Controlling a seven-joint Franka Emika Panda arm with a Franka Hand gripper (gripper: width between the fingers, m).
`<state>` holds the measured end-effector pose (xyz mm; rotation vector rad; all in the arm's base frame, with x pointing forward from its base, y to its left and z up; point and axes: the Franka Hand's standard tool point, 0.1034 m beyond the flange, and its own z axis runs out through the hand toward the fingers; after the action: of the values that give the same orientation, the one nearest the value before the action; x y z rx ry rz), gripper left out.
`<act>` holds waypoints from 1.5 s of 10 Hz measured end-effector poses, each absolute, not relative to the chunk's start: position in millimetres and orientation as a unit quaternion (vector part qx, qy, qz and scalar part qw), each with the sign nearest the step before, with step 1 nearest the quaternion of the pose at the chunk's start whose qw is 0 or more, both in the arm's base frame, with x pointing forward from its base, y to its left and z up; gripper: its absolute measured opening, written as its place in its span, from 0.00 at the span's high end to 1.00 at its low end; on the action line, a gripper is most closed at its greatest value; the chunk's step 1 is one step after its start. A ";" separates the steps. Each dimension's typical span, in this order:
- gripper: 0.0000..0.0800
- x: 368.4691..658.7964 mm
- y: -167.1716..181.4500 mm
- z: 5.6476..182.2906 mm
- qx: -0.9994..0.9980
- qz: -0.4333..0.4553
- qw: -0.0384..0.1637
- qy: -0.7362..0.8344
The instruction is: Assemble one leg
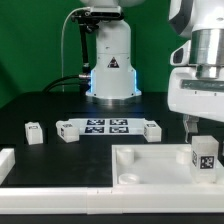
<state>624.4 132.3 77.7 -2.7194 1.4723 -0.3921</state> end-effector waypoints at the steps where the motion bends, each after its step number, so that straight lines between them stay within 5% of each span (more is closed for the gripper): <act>1: 0.19 625.2 132.4 78.3 -0.896 -0.129 0.006 0.424; 5: 0.19 631.6 124.1 81.3 -0.979 -0.144 -0.034 0.141; 10: 0.19 631.4 122.3 80.5 -0.988 -0.141 -0.063 0.008; 12: 0.52 631.4 122.2 80.4 -0.988 -0.141 -0.063 0.008; 15: 0.63 632.2 122.6 81.3 -0.987 -0.144 -0.059 0.031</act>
Offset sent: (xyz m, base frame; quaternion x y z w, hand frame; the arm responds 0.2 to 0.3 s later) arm 0.0006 0.0009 -0.0015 0.0388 -0.0219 -0.2300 0.9722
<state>632.2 122.6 81.3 -3.2243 0.1008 -0.4704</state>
